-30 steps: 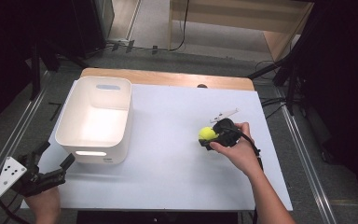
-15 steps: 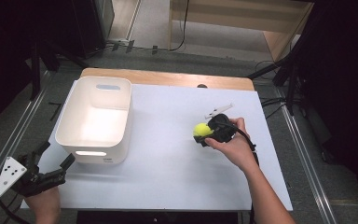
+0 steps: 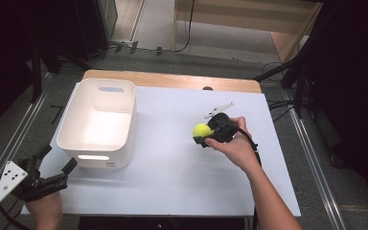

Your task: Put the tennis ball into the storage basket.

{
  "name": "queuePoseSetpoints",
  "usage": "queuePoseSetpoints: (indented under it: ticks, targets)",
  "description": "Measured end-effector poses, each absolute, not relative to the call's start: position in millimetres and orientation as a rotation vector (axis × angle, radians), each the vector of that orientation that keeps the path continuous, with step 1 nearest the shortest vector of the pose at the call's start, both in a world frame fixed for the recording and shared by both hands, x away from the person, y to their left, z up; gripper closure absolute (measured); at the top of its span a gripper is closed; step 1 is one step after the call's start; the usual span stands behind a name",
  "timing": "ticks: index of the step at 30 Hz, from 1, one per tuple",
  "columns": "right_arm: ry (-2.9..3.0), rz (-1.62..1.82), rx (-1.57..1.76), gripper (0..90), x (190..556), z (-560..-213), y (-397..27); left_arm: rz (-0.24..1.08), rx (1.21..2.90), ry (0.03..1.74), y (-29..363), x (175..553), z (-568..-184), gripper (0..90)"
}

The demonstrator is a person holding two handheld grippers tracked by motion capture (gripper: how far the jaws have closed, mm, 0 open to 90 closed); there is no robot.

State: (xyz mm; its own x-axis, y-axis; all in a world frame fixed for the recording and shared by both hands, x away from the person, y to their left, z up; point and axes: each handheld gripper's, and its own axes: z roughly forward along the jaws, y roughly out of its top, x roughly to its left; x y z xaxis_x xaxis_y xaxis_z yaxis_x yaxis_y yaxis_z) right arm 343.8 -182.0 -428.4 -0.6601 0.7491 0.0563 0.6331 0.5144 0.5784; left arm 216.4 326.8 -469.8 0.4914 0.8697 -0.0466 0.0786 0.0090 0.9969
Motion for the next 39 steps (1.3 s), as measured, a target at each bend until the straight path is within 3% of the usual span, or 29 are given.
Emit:
queuePoseSetpoints:
  ticks: [39]
  targets:
    - [2.603, 0.882, 1.088, 24.1, 354.4, -408.7, -145.2, 0.764, 1.448, 0.882, 325.0, 216.8, -469.9, 5.8]
